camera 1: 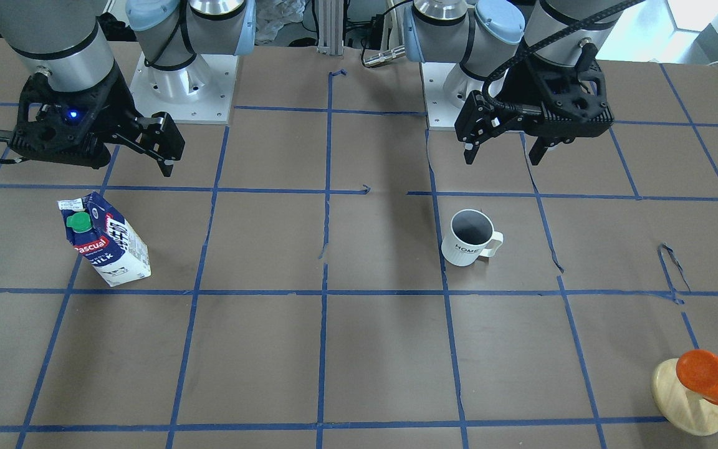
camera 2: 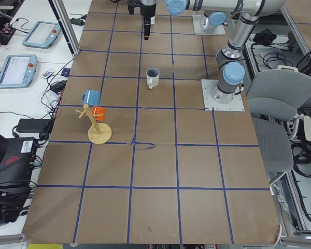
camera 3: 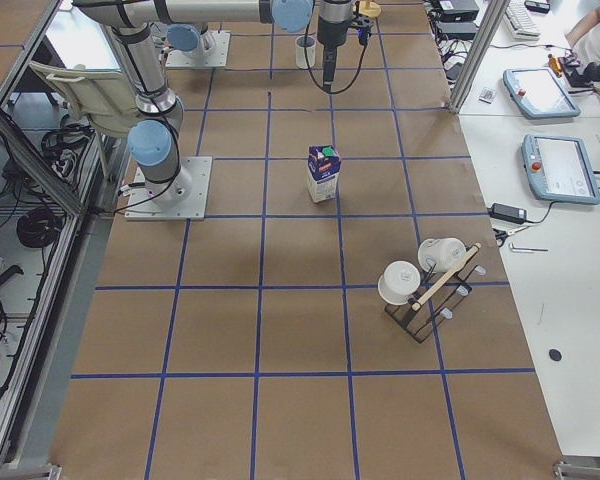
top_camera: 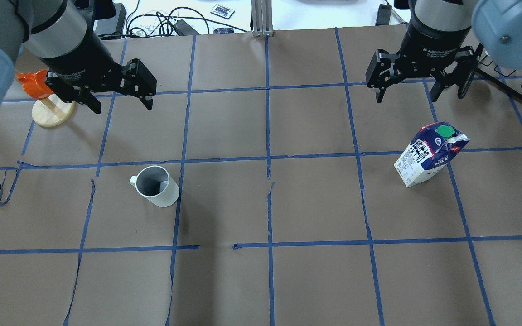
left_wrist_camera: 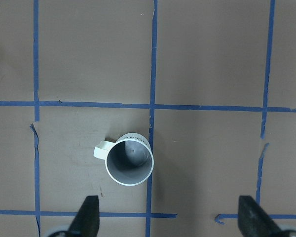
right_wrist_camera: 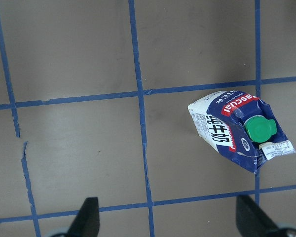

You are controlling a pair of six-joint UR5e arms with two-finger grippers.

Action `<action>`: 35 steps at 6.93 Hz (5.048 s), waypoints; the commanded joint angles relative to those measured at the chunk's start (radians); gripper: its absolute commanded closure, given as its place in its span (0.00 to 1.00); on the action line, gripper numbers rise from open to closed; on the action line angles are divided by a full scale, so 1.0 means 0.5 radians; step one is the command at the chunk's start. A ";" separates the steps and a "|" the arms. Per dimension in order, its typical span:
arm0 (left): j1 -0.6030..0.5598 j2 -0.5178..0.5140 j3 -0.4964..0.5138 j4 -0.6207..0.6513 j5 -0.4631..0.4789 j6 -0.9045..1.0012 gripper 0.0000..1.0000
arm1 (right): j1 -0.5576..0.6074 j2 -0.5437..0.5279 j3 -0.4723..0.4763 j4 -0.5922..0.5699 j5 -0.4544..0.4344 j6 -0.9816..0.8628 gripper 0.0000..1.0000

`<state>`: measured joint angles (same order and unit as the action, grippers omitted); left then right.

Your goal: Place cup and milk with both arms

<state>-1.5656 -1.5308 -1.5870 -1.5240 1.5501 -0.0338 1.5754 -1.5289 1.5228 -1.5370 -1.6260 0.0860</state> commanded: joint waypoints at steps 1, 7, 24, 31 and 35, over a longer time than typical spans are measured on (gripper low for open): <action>0.002 0.009 -0.004 -0.002 0.001 0.000 0.00 | 0.000 -0.004 0.001 0.000 0.000 0.012 0.11; 0.002 0.009 -0.007 -0.005 0.001 0.000 0.00 | -0.003 -0.001 0.001 0.006 -0.003 -0.006 0.00; 0.005 0.009 -0.011 -0.011 0.004 0.000 0.00 | -0.028 0.033 0.080 0.013 -0.406 -0.098 0.00; 0.032 -0.046 -0.169 0.029 -0.005 -0.015 0.00 | -0.365 0.116 0.298 -0.282 -0.240 -0.502 0.00; 0.017 -0.257 -0.645 0.516 -0.005 -0.101 0.00 | -0.405 0.106 0.479 -0.426 -0.239 -0.564 0.02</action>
<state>-1.5548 -1.6234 -1.8601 -1.3106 1.5483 -0.0808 1.3808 -1.4750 1.7367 -1.7307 -1.7460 -0.1823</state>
